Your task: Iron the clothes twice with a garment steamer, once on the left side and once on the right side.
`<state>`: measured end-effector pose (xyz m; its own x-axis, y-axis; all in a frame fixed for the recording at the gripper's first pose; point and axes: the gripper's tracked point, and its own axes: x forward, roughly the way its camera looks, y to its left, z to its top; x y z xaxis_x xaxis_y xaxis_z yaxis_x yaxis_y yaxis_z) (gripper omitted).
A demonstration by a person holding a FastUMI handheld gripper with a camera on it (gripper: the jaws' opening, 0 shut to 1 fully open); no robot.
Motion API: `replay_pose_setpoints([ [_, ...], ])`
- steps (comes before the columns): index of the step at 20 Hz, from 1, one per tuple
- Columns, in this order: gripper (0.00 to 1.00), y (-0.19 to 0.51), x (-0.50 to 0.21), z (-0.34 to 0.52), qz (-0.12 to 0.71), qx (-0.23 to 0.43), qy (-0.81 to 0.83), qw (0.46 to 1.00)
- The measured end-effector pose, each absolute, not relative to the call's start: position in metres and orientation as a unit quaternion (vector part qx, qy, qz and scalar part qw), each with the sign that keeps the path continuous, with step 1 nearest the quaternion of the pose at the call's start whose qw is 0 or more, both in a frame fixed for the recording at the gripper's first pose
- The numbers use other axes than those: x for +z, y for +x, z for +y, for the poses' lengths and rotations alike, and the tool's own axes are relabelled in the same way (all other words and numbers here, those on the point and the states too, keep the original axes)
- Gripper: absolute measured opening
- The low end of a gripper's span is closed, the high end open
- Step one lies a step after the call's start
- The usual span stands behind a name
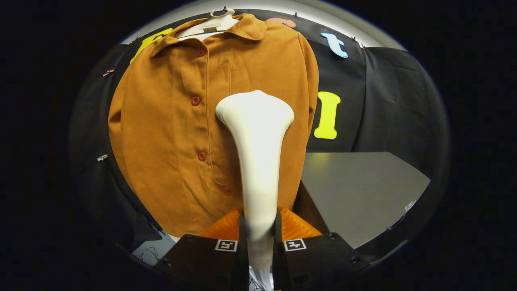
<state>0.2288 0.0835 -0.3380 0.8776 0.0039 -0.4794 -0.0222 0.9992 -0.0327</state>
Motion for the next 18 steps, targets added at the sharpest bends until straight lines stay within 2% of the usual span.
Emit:
replay_pose_setpoints([
  [18,0.27,0.169,-0.474,0.098,0.331,-0.010,-0.009,0.944],
])
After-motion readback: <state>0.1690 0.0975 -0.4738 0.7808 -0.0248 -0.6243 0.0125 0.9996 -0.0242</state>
